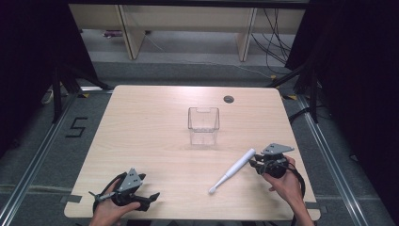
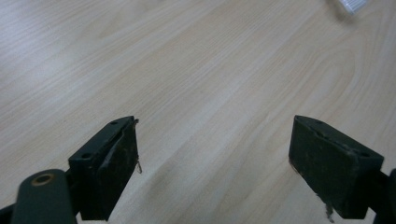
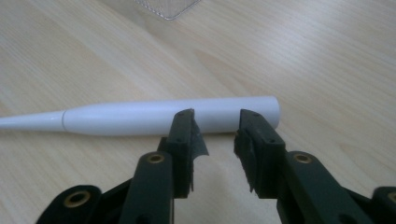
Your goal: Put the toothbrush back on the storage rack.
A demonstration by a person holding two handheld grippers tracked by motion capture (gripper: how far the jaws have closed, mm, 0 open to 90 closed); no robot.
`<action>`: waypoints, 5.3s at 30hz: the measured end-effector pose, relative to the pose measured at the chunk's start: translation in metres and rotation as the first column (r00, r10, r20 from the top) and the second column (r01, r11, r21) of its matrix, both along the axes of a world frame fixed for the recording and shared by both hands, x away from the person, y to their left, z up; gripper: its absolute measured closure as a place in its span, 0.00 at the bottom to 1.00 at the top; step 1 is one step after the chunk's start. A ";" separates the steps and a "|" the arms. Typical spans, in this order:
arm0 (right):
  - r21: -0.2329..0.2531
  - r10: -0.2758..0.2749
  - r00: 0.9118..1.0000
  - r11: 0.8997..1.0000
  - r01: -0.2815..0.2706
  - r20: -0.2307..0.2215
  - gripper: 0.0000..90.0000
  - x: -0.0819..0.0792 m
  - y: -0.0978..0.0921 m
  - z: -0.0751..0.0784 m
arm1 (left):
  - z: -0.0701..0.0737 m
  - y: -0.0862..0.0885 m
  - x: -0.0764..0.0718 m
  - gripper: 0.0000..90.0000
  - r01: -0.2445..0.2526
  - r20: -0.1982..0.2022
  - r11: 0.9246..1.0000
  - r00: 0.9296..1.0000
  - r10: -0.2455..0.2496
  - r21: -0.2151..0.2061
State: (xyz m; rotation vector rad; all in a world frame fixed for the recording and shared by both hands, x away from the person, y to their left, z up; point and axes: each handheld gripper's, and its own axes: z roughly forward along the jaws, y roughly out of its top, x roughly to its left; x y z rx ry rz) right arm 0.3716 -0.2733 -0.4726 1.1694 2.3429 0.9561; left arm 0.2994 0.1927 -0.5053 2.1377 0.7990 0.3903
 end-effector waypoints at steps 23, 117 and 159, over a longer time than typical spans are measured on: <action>-0.065 0.070 0.997 0.995 -0.070 0.009 1.00 0.052 0.026 -0.004 | -0.001 0.000 -0.001 0.17 -0.011 -0.005 1.000 1.000 0.011 -0.011; -0.188 0.138 0.969 0.966 -0.178 -0.206 0.61 -0.047 0.013 0.023 | 0.001 0.005 -0.001 0.17 -0.028 -0.005 1.000 1.000 0.028 0.012; -0.399 0.167 0.825 0.813 -0.425 -0.539 0.74 0.003 0.073 -0.001 | 0.001 0.003 -0.001 0.17 -0.020 -0.006 1.000 1.000 0.020 -0.003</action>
